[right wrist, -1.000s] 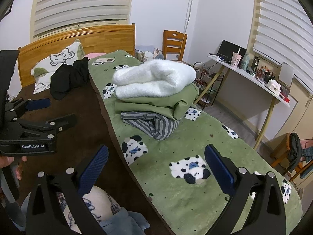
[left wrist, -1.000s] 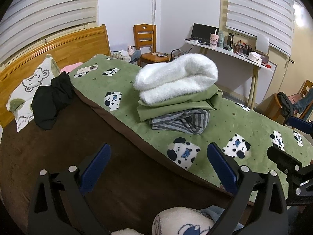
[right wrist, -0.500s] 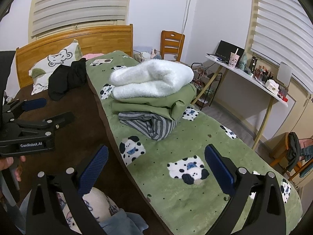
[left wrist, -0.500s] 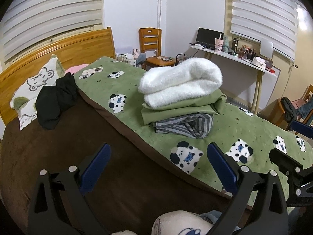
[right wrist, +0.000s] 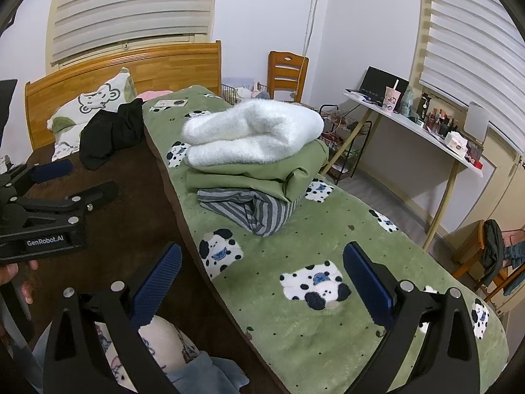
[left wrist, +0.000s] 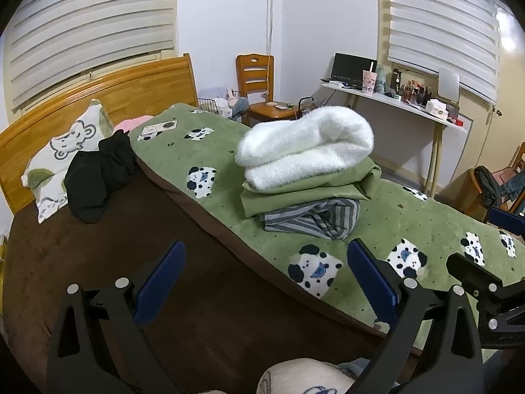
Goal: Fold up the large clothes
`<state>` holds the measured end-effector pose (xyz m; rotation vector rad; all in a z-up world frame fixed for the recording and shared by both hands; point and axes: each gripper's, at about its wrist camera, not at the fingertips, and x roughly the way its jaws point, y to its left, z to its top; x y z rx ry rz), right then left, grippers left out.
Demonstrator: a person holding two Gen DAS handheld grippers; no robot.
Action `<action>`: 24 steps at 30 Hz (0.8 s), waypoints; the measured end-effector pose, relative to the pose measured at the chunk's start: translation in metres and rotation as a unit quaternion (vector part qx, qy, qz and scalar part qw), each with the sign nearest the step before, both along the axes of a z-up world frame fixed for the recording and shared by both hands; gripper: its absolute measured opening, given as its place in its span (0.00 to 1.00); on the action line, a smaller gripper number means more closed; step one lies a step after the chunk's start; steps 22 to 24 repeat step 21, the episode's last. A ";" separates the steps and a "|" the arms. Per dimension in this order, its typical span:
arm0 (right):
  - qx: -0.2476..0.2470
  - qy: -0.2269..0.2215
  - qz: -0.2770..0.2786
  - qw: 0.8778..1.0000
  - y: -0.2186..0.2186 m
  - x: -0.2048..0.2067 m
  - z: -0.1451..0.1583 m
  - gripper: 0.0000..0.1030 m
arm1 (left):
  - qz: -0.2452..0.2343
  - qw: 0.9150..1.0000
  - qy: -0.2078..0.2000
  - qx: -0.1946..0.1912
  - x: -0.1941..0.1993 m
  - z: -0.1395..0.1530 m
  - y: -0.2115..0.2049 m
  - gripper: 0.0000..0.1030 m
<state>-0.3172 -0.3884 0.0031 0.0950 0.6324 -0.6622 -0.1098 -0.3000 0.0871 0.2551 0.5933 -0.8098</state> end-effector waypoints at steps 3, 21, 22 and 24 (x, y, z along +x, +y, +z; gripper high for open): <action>-0.001 0.001 0.002 1.000 0.002 0.001 0.000 0.94 | -0.001 1.000 0.004 -0.003 0.000 0.001 0.001 0.93; -0.003 0.001 0.000 1.000 0.004 0.001 0.002 0.94 | -0.005 1.000 0.016 0.003 -0.001 -0.002 -0.004 0.94; -0.003 0.001 0.000 1.000 0.004 0.001 0.002 0.94 | -0.005 1.000 0.016 0.003 -0.001 -0.002 -0.004 0.94; -0.003 0.001 0.000 1.000 0.004 0.001 0.002 0.94 | -0.005 1.000 0.016 0.003 -0.001 -0.002 -0.004 0.94</action>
